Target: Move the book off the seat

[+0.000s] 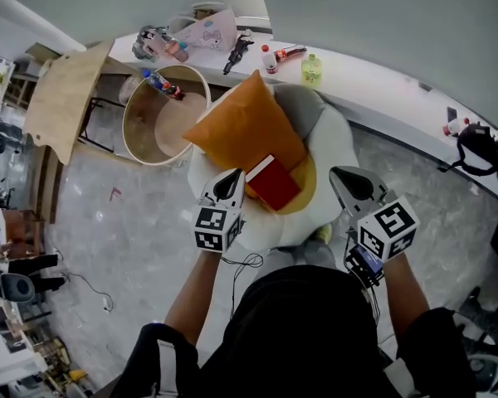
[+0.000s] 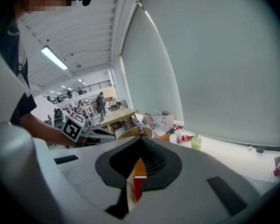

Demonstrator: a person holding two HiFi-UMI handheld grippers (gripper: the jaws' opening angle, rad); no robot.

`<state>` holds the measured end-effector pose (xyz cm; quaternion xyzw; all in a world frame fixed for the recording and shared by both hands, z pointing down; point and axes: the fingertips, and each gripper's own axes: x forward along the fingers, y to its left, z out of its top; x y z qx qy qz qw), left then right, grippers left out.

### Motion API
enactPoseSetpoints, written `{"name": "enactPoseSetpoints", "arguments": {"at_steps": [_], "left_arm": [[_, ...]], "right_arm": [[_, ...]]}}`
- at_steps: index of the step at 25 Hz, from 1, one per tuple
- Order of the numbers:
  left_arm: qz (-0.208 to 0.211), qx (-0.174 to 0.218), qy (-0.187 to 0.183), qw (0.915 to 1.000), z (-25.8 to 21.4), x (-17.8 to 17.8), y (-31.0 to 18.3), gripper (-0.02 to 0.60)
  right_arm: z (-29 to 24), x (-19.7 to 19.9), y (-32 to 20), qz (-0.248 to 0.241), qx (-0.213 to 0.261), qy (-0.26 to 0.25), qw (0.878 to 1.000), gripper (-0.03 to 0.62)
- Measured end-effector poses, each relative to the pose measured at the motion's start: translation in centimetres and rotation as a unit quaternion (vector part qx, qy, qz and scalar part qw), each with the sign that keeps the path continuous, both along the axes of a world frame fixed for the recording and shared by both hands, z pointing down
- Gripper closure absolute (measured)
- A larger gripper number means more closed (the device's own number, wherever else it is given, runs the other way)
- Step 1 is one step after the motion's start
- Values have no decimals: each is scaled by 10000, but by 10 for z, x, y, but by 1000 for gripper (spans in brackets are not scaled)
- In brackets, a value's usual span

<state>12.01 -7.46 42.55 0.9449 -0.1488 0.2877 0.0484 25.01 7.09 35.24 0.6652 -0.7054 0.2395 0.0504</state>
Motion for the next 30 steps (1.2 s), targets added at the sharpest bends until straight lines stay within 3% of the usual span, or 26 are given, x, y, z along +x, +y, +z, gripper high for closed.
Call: {"name": "enactPoseSetpoints", "arguments": {"at_steps": [11,14,26,30], "left_arm": [[631,-182,-1169,9910,147,-8,-44,577],[767,-424,-1350,9870,183,-13,-46,439],[1137,-1007,-2027,9674,345,-11,-57,353],[1446,-810,-2535,9530,404,-12,-59,331]], "right_arm": [[63,-1,-37,-16,-407,-32,9992,588],[83,-2,-50,12,-376,-109,9992,588],[204,-31,-71,-230,-737,-618,9951,588],[248,-39,-67,-283,-959,-835,9915,588]]}}
